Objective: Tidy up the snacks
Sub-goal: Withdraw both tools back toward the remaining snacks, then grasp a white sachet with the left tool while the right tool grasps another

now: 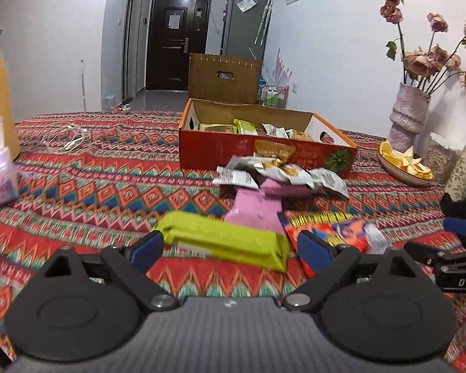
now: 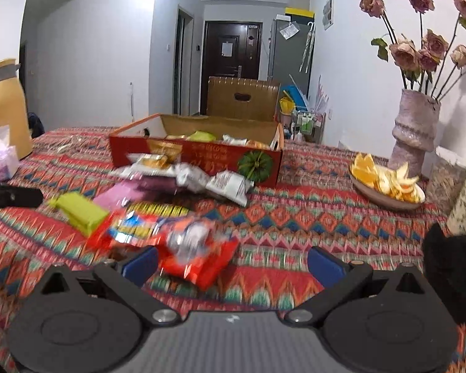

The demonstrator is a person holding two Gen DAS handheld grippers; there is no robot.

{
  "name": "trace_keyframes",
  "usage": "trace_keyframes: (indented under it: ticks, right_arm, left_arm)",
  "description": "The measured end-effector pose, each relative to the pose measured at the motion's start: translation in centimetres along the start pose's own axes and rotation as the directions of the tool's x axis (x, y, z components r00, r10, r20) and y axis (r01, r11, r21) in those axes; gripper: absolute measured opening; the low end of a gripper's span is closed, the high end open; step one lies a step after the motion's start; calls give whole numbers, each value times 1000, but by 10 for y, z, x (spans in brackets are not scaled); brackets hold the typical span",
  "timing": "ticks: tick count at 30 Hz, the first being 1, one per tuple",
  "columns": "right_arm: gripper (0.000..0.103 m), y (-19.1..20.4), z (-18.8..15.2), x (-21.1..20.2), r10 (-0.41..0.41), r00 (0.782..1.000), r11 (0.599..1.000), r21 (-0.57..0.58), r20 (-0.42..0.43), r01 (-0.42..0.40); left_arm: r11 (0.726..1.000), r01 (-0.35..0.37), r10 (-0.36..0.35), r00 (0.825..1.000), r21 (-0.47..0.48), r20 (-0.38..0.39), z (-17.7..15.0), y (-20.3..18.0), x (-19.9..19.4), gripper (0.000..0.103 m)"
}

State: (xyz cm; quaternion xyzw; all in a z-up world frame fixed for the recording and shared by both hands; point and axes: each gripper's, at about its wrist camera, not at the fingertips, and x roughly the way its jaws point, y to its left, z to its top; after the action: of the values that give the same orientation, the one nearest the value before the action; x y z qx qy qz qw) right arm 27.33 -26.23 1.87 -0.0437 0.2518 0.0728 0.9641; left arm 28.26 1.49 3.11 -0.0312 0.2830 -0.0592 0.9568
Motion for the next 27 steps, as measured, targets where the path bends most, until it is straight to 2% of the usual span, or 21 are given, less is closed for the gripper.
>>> trace_keyframes:
  ticks: [4,5,7,11,12,14,17,20,22,25,27]
  right_arm:
    - [99,-7,22,32,30,1000,1000,4,-5,-30]
    - [95,-9,27,40,39,999,999,5,-6,-39]
    - [93,-14,40,59,53,999,998,18,-11,-53]
    - [82,-28,66,107,92,995,992,93,-25,-89]
    - [82,-30,70,118,95,995,990,110,-32,-91]
    - [75,-33,78,145,95,994,986,143,-45,-88]
    - [67,-35,80,181,84,994,981,180,-74,-70]
    - [57,-36,73,199,100,989,974,216,-107,-75]
    - [48,-36,69,204,105,988,977,200,-117,-80]
    - [42,-37,68,203,105,989,975,205,-106,-81]
    - [41,-36,68,202,97,990,978,192,-102,-76]
  left_arm:
    - [1000,13,-13,1000,23,0,24,2,39,87]
    - [999,18,-18,1000,31,-7,31,3,52,85]
    - [999,24,-24,999,34,-24,43,7,77,79]
    - [998,64,-62,995,20,-78,61,15,129,75]
    - [997,77,-75,993,22,-94,64,15,141,73]
    - [996,80,-77,990,25,-121,69,14,165,71]
    - [995,100,-95,984,29,-148,72,12,189,62]
    - [990,141,-138,977,7,-165,68,11,202,50]
    - [989,144,-138,977,29,-161,66,11,203,45]
    - [988,152,-146,975,24,-165,65,13,201,41]
    - [989,145,-138,977,27,-165,65,12,200,41]
